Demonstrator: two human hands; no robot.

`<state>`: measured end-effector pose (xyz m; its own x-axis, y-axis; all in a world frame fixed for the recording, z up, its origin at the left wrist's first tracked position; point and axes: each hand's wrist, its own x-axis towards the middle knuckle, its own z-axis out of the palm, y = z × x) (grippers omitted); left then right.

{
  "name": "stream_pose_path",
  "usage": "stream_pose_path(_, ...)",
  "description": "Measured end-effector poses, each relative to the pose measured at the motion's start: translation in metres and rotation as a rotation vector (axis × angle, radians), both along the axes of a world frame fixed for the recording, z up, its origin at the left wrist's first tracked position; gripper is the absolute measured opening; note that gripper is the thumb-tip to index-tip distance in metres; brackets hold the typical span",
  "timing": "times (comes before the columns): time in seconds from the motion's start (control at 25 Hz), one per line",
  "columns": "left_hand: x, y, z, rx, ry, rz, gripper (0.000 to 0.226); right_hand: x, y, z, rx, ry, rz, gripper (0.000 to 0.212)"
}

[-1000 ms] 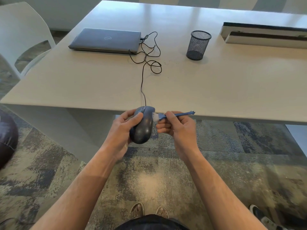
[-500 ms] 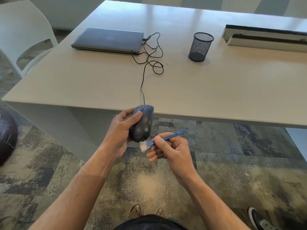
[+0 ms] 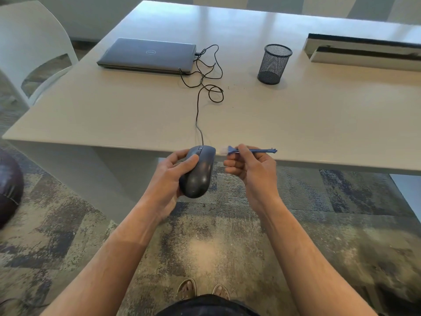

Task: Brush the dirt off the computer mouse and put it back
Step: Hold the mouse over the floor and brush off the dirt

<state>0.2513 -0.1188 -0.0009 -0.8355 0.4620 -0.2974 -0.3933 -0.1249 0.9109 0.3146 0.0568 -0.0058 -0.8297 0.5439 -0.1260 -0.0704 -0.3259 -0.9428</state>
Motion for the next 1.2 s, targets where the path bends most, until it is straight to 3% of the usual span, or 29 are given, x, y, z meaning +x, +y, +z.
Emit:
stream_pose_path(0.44,-0.006,-0.005,-0.004,-0.02,0.01,0.037,0.06,0.036,-0.036,-0.007,-0.122,0.045,0.231,0.026)
stream_pose_path(0.72,-0.009,-0.004,-0.007,-0.018,-0.009,0.096,0.058,0.053,-0.062,-0.019,-0.002,0.058,0.185,0.025)
stream_pose_path(0.96,-0.005,0.001,-0.007,-0.026,-0.04,0.109,0.063,0.06,-0.078,-0.027,0.082,0.065,0.279,0.019)
stream_pose_path(1.2,-0.003,-0.002,-0.006,-0.013,-0.05,0.09,0.064,0.048,-0.03,-0.017,0.044,0.066,0.052,0.027)
